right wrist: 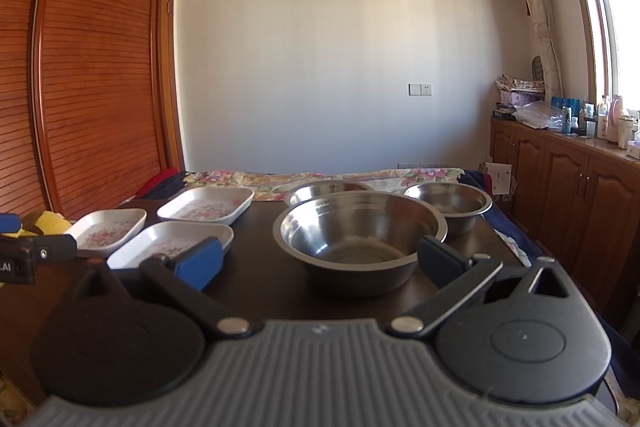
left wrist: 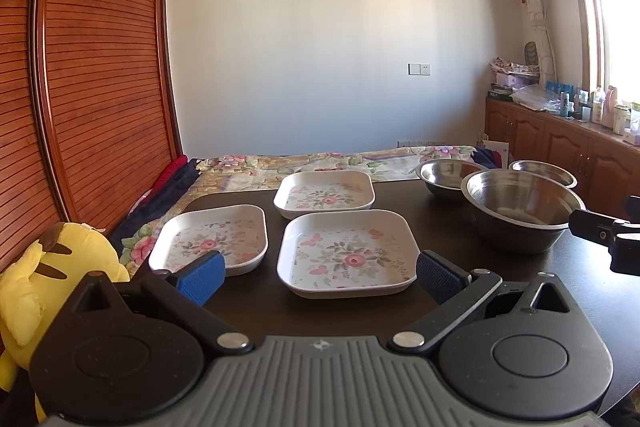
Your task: Organize plates and bowls
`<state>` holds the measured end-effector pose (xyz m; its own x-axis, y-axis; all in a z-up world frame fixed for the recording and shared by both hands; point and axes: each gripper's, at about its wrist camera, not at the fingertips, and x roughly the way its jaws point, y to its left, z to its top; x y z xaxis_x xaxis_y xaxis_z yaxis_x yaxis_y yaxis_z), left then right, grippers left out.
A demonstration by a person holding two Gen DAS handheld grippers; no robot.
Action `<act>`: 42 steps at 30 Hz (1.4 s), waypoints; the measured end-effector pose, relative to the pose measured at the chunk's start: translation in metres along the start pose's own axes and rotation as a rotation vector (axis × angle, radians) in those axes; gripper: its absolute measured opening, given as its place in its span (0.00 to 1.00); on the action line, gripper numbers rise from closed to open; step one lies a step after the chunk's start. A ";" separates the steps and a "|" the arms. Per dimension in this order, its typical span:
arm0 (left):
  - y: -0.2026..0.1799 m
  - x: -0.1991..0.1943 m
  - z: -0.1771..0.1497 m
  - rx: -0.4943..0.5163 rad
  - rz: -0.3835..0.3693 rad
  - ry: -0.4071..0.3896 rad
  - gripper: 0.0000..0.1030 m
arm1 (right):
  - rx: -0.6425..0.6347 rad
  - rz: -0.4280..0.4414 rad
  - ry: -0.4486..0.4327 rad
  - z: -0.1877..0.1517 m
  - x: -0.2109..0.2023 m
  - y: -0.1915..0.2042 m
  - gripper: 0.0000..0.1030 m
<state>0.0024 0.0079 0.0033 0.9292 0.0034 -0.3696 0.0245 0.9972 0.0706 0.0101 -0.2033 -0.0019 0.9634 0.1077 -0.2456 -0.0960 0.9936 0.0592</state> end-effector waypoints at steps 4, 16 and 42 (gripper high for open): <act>0.002 0.000 0.001 0.000 0.003 0.000 1.00 | 0.003 -0.003 -0.003 0.000 0.000 0.000 1.00; 0.003 -0.001 0.001 0.000 0.005 0.001 1.00 | 0.006 -0.005 -0.010 0.002 0.000 -0.002 1.00; 0.021 0.018 0.001 0.005 -0.056 0.060 1.00 | -0.089 0.201 0.030 0.018 0.018 0.034 1.00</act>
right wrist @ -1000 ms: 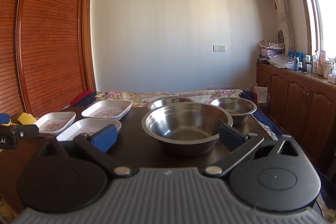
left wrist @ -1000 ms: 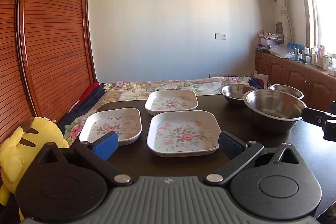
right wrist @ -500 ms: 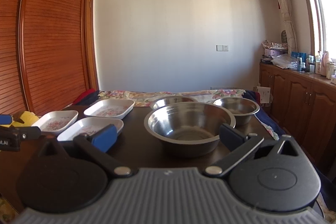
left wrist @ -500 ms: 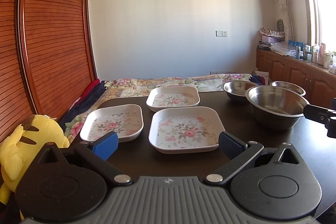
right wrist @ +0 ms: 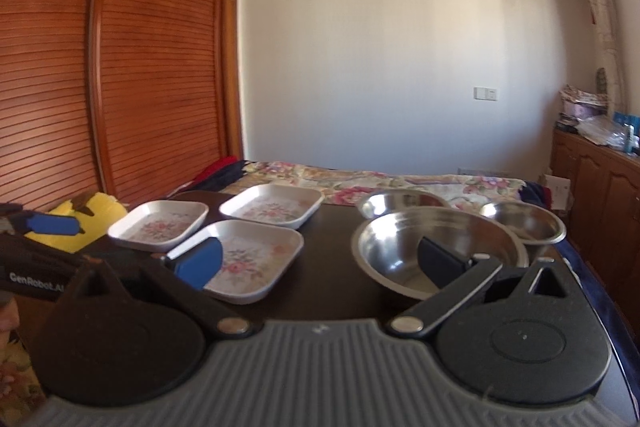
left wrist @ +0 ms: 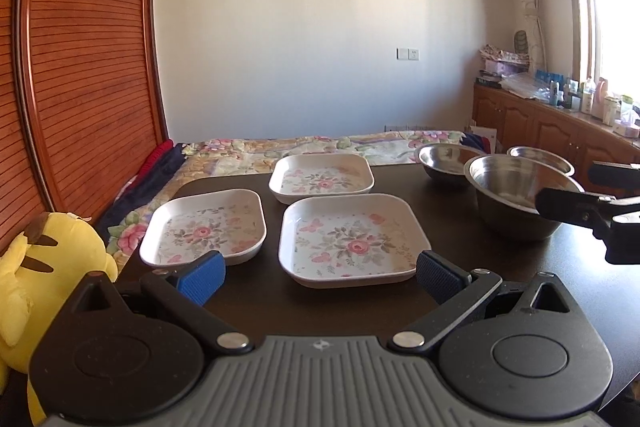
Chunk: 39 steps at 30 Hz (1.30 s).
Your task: Organize plates and bowls
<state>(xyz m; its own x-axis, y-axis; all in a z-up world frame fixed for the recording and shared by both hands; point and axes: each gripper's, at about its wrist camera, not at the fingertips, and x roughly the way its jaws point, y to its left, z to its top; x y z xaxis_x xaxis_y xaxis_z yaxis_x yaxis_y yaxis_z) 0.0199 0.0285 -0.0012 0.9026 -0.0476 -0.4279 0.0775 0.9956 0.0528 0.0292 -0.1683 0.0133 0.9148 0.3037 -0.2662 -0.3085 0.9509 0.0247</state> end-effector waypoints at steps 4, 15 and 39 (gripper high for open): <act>0.008 0.010 0.004 0.003 0.001 0.011 1.00 | -0.032 0.054 0.023 0.008 0.011 0.008 1.00; 0.033 0.043 0.008 -0.013 -0.081 0.074 0.83 | -0.066 0.160 0.106 0.007 0.047 0.024 0.76; 0.042 0.098 0.008 -0.052 -0.172 0.150 0.47 | -0.016 0.234 0.312 -0.011 0.116 0.014 0.51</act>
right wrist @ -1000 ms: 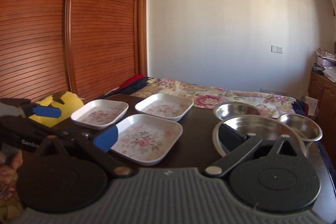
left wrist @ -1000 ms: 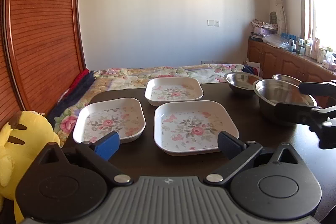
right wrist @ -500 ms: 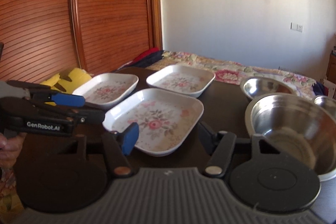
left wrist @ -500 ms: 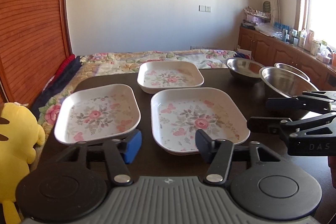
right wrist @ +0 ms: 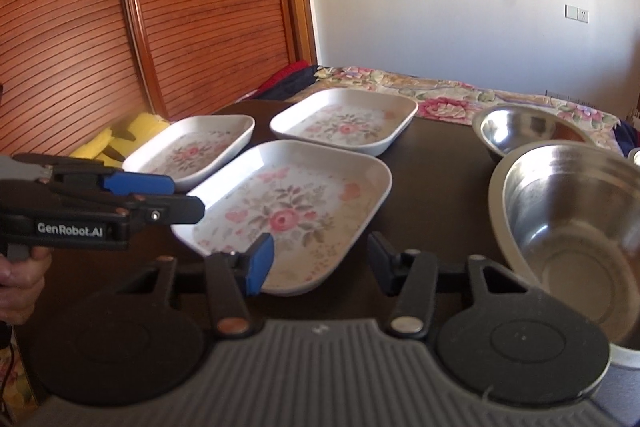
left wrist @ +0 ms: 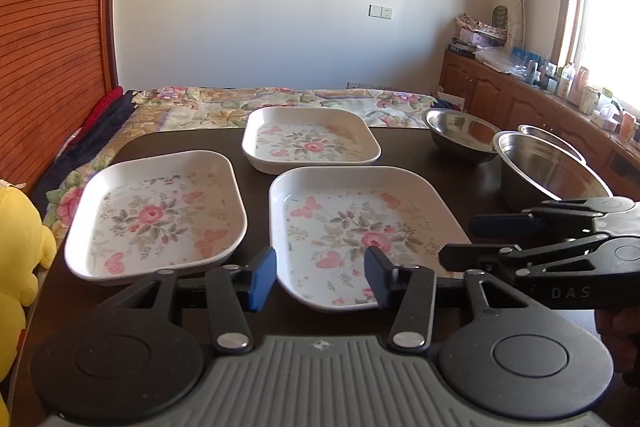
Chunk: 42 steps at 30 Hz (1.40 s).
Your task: Organize plates and bowls
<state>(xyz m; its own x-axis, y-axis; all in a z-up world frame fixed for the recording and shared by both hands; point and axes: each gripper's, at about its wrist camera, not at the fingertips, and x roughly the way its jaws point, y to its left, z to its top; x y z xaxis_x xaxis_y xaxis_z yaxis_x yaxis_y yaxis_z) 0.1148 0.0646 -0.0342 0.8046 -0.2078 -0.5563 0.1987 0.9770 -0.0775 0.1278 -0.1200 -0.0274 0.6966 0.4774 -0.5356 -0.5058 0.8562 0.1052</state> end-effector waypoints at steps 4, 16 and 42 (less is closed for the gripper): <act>0.002 0.005 -0.001 -0.005 0.005 0.008 0.46 | 0.016 0.008 0.009 0.000 0.004 -0.003 0.49; 0.009 0.016 -0.002 -0.004 0.012 0.028 0.38 | 0.026 0.005 0.041 0.002 0.016 -0.004 0.47; 0.013 0.027 -0.004 -0.004 0.016 0.045 0.24 | 0.059 -0.019 0.039 0.003 0.021 -0.012 0.29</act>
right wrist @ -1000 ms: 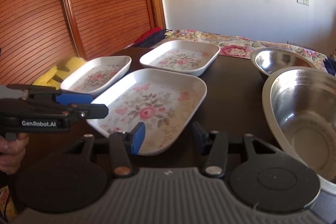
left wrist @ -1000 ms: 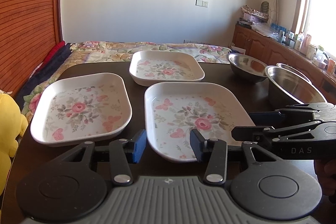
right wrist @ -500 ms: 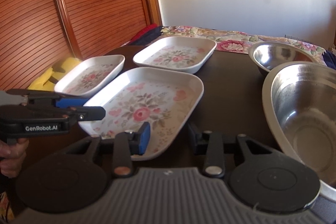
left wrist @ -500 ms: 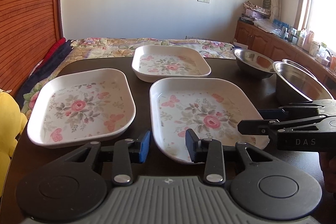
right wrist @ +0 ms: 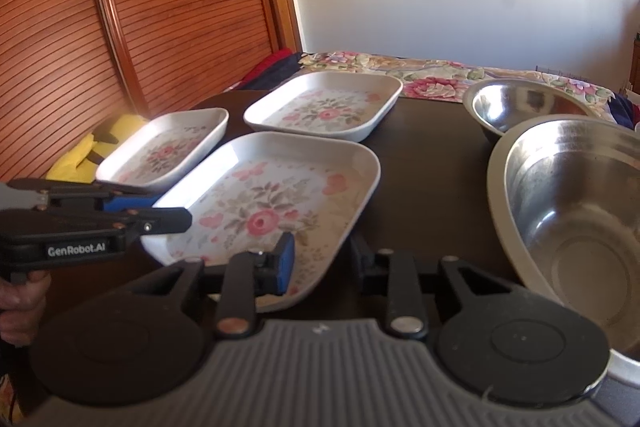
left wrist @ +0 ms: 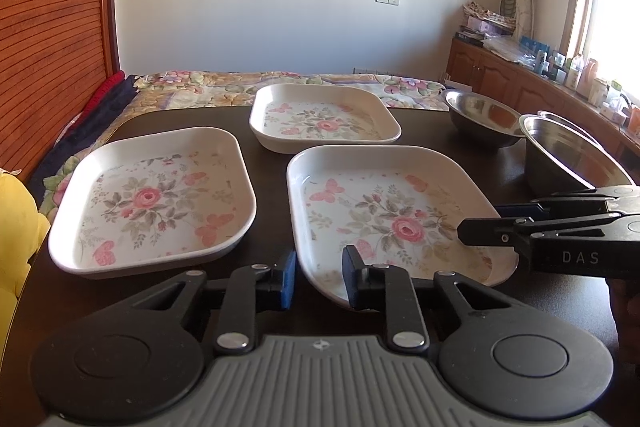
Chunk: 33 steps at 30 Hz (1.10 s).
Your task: Organize plates and bowls
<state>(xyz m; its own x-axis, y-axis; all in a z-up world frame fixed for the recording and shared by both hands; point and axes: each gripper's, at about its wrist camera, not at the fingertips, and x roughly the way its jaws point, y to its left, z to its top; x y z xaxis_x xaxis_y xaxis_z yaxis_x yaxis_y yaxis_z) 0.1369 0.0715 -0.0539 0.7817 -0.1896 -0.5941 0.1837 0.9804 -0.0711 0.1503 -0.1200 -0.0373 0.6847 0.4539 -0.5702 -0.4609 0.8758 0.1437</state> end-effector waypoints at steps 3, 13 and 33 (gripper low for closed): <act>0.001 0.002 0.000 -0.005 -0.002 0.002 0.23 | -0.002 -0.002 -0.002 0.000 0.000 0.000 0.27; 0.000 -0.004 0.000 -0.016 -0.004 -0.009 0.21 | 0.009 -0.003 -0.012 -0.002 0.000 -0.001 0.25; -0.006 -0.074 -0.033 -0.005 0.005 -0.041 0.21 | -0.022 0.020 -0.056 -0.022 -0.045 0.031 0.23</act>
<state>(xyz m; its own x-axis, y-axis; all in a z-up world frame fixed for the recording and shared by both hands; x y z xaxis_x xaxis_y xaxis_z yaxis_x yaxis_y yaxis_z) 0.0580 0.0818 -0.0360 0.8066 -0.1863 -0.5610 0.1768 0.9816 -0.0718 0.0924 -0.1169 -0.0251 0.7057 0.4803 -0.5208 -0.4866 0.8629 0.1364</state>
